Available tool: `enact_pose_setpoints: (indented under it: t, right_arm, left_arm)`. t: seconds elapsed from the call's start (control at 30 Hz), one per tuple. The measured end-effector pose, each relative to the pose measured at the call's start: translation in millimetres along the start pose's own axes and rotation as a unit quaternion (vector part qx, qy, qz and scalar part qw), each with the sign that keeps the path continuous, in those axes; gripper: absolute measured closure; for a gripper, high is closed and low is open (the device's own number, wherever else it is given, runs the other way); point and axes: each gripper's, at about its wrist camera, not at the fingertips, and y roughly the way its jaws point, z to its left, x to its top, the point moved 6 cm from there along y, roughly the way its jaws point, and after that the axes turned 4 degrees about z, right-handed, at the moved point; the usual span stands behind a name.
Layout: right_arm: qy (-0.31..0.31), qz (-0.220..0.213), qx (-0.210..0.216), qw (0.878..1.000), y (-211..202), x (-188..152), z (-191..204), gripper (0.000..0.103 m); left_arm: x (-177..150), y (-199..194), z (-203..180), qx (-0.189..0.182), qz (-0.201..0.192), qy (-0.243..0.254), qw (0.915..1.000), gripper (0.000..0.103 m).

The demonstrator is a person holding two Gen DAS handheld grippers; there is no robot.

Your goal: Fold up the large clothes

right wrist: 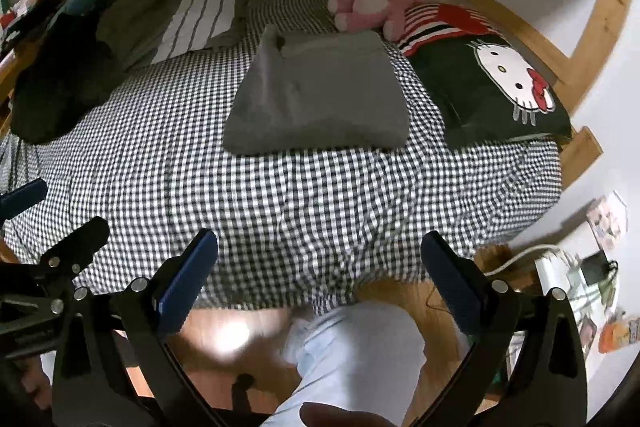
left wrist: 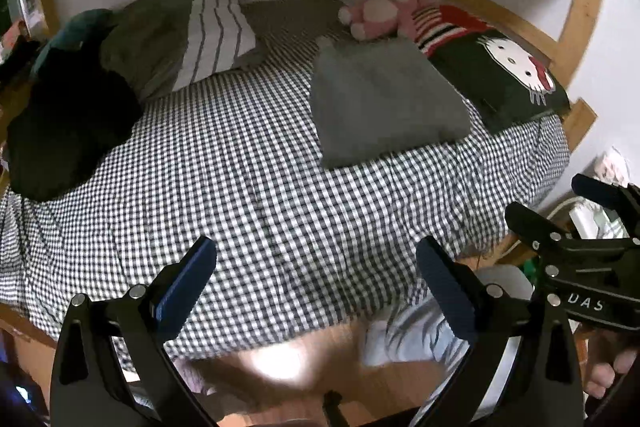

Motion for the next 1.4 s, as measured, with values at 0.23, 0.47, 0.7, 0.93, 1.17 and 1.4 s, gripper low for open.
enact_pose_setpoints:
  t: [0.23, 0.47, 0.7, 0.93, 1.17, 1.4]
  right_arm:
    - [-0.010, -0.005, -0.006, 1.000, -27, -36, 0, 0.003]
    - [-0.023, -0.014, -0.007, 1.000, -35, -51, -5, 0.003]
    - [-0.023, -0.011, -0.011, 1.000, -35, -58, -12, 0.003]
    - [-0.023, -0.011, -0.005, 1.000, -35, -59, -11, 0.003]
    - [-0.029, -0.011, -0.004, 1.000, -35, -59, -9, 0.003]
    - [-0.030, -0.009, -0.001, 1.000, -34, -61, -8, 0.003]
  left_arm:
    - [-36, -19, -8, -0.011, 0.011, 0.000, 0.9999, 0.004]
    - [-48, -26, -8, 0.015, 0.010, 0.003, 0.9998, 0.004]
    - [-49, -21, -5, 0.031, 0.013, 0.002, 0.9994, 0.004]
    - [-53, -16, -4, 0.027, 0.020, 0.003, 0.9994, 0.004]
    - [-55, -16, -3, 0.026, 0.023, 0.004, 0.9994, 0.004]
    - [-58, -14, -3, 0.030, 0.028, 0.009, 0.9991, 0.004]
